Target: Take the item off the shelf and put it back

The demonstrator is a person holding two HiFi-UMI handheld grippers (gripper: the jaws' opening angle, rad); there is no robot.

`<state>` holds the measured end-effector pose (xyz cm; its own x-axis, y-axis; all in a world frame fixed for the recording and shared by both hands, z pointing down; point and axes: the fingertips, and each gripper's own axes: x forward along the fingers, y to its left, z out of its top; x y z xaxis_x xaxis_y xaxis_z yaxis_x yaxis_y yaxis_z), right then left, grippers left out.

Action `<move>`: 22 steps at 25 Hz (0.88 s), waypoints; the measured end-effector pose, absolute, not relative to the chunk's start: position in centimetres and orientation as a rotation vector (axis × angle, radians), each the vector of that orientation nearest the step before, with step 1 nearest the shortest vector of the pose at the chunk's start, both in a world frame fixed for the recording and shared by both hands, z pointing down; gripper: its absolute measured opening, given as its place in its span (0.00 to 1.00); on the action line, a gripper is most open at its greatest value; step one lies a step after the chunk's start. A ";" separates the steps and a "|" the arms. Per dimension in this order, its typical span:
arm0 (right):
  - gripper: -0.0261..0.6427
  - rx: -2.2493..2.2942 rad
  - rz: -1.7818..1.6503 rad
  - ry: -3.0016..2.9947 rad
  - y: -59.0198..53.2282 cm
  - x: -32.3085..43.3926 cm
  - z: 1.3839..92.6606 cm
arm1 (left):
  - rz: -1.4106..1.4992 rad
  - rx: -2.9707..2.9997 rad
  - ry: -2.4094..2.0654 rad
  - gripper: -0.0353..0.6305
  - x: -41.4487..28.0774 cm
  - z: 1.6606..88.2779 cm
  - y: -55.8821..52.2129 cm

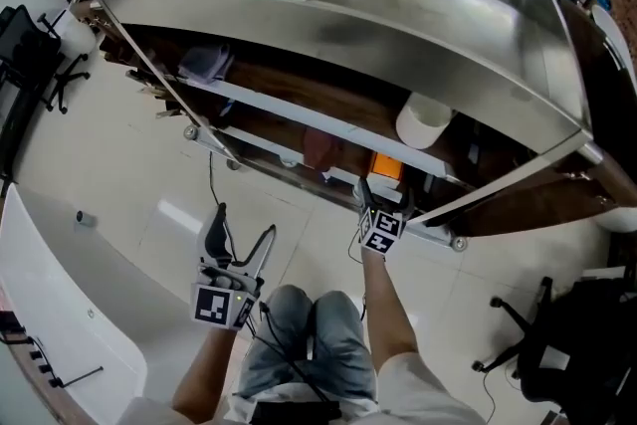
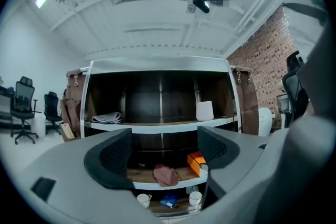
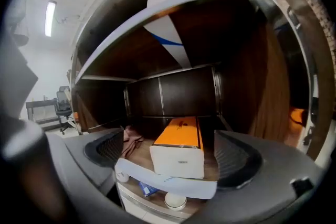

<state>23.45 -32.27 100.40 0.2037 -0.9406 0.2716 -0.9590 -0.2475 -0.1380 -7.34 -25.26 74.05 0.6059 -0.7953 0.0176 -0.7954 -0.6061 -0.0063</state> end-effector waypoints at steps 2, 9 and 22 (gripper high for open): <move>0.89 2.397 0.474 -1.852 -33.5 24.5 101.9 | 0.032 2.807 -1.406 0.61 -7.7 74.8 -25.2; 0.89 2.317 0.535 -1.771 -36.8 25.8 106.4 | 0.052 2.787 -1.426 0.61 -8.5 76.8 -24.7; 0.67 2.135 0.585 -1.858 -28.8 22.7 97.9 | 0.084 2.777 -1.334 0.61 -7.2 70.1 -23.8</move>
